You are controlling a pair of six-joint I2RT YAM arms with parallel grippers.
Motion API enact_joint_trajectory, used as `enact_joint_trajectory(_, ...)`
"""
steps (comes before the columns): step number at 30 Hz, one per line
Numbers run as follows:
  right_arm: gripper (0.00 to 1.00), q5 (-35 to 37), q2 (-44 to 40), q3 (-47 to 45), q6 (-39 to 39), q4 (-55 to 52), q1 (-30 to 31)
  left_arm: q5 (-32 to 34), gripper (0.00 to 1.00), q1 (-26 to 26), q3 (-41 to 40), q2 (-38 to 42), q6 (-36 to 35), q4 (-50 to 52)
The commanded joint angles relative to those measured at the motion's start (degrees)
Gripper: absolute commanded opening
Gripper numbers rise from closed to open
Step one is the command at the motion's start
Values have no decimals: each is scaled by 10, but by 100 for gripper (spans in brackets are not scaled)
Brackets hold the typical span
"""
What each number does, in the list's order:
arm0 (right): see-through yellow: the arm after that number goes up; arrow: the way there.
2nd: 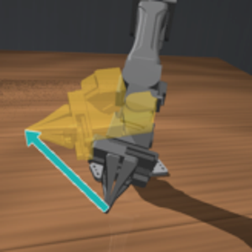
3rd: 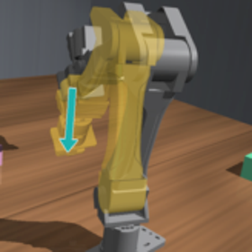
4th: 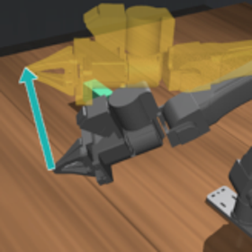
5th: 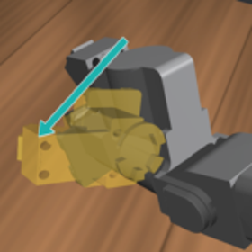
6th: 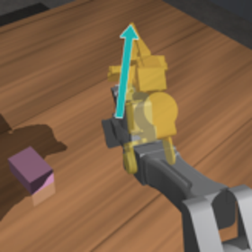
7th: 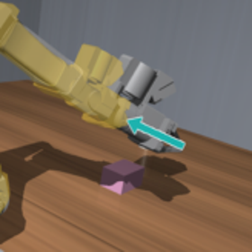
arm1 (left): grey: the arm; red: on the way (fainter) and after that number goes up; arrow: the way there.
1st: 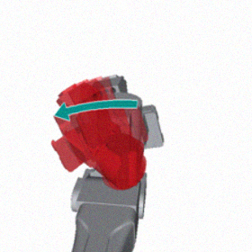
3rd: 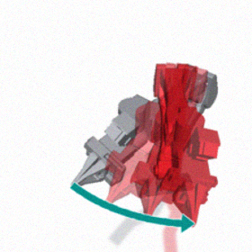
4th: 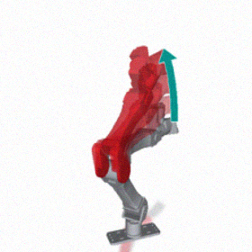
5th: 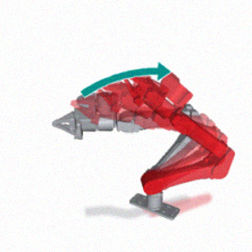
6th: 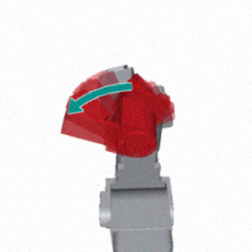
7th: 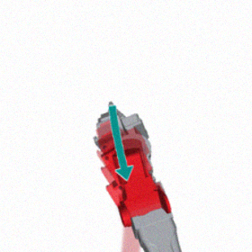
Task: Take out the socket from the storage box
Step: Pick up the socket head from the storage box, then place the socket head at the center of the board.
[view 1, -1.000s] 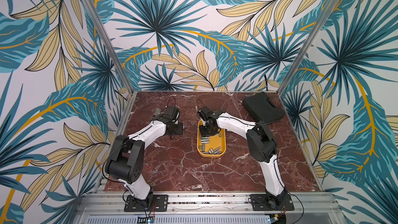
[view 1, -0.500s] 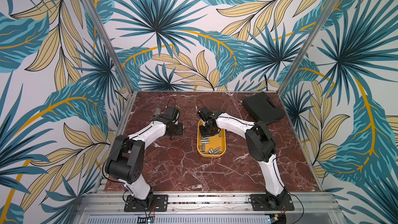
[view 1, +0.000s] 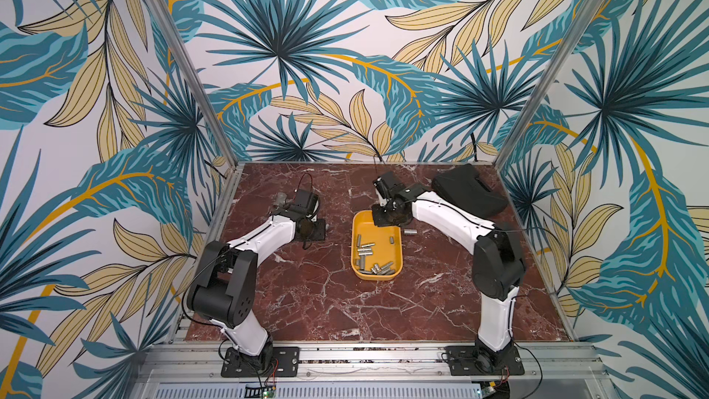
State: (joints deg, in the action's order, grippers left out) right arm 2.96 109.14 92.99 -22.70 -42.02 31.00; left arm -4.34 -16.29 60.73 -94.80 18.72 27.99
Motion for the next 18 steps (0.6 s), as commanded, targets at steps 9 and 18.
enact_joint_trajectory(9,24,26,-67,-174,6,22,-130,-10,51,0,-18,11,4,-9)
enact_joint_trajectory(18,24,29,-15,-185,16,41,-159,-13,51,0,-16,15,7,-6)
